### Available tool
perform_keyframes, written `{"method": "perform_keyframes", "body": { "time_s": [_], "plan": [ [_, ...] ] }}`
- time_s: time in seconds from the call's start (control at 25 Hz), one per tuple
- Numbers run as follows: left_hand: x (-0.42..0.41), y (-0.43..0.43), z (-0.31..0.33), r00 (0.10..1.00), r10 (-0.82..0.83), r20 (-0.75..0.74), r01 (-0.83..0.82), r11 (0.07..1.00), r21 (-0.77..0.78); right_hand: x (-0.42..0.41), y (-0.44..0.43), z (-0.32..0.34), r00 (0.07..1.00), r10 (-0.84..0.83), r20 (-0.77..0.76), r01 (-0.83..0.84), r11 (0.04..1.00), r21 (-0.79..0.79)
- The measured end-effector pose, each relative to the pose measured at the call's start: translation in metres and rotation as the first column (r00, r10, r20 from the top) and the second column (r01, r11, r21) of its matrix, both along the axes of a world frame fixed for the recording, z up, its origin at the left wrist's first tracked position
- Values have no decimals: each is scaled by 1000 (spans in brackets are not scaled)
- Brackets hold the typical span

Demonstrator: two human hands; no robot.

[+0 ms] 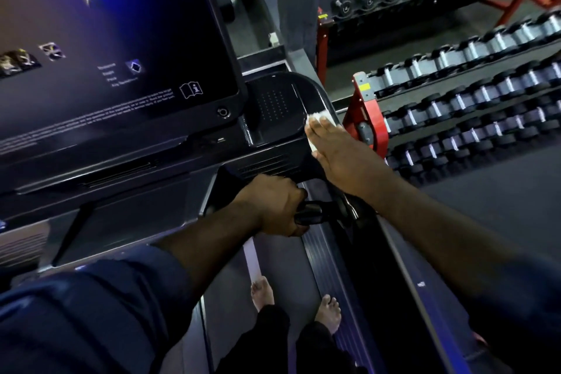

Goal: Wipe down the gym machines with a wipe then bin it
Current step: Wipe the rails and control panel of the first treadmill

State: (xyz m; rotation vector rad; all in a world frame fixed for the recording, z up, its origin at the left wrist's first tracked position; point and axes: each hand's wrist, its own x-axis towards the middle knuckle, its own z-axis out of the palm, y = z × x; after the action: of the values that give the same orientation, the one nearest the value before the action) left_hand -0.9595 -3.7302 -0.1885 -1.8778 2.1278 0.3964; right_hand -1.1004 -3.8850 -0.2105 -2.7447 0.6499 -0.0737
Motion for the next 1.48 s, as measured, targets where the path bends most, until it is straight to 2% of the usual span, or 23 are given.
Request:
{"method": "perform_keyframes", "body": {
  "time_s": [0.16,0.32,0.4,0.48,0.56,0.68,0.76,0.88,0.96,1.08,1.2,1.24,1.32,1.48],
  "plan": [
    [2,1,2,1000,10,-14,-11,999,-36,-47,23,-4,951,262,-165,-289,942,-168],
    [0,6,-2,1000,0,-30,-3,994,-110,-14,1,14,926,253,-280,-319,922,-221],
    [3,10,-1,999,15,-39,-18,996,-89,-17,3,23,911,274,-309,-357,899,-256],
    [15,22,8,1000,-12,2,12,997,-76,-38,26,25,843,323,-429,-459,848,-264],
    [35,36,20,993,-101,66,107,989,-100,-46,47,33,728,359,-584,-578,780,-242],
    [73,62,28,984,-161,71,166,983,-81,-17,29,44,710,391,-586,-635,716,-291],
    [86,72,24,988,-155,12,155,982,-108,-8,13,46,698,360,-619,-640,701,-314],
    [88,77,20,992,-54,-116,32,982,-185,-16,33,44,574,370,-730,-704,678,-210],
    [89,78,22,990,-16,-142,-14,979,-205,-19,39,40,584,416,-697,-717,668,-201],
    [93,84,21,958,76,-276,-143,962,-232,-5,7,45,641,427,-637,-719,623,-306],
    [96,85,16,909,249,-335,-369,855,-365,15,-11,42,594,469,-654,-767,576,-284],
    [96,86,16,875,331,-354,-460,798,-389,20,-9,32,610,500,-615,-771,551,-317],
    [97,85,16,801,461,-382,-592,707,-389,34,-3,12,638,560,-529,-769,501,-397],
    [94,80,21,711,591,-381,-695,670,-259,74,25,-28,659,644,-389,-744,482,-462]
  ]
}}
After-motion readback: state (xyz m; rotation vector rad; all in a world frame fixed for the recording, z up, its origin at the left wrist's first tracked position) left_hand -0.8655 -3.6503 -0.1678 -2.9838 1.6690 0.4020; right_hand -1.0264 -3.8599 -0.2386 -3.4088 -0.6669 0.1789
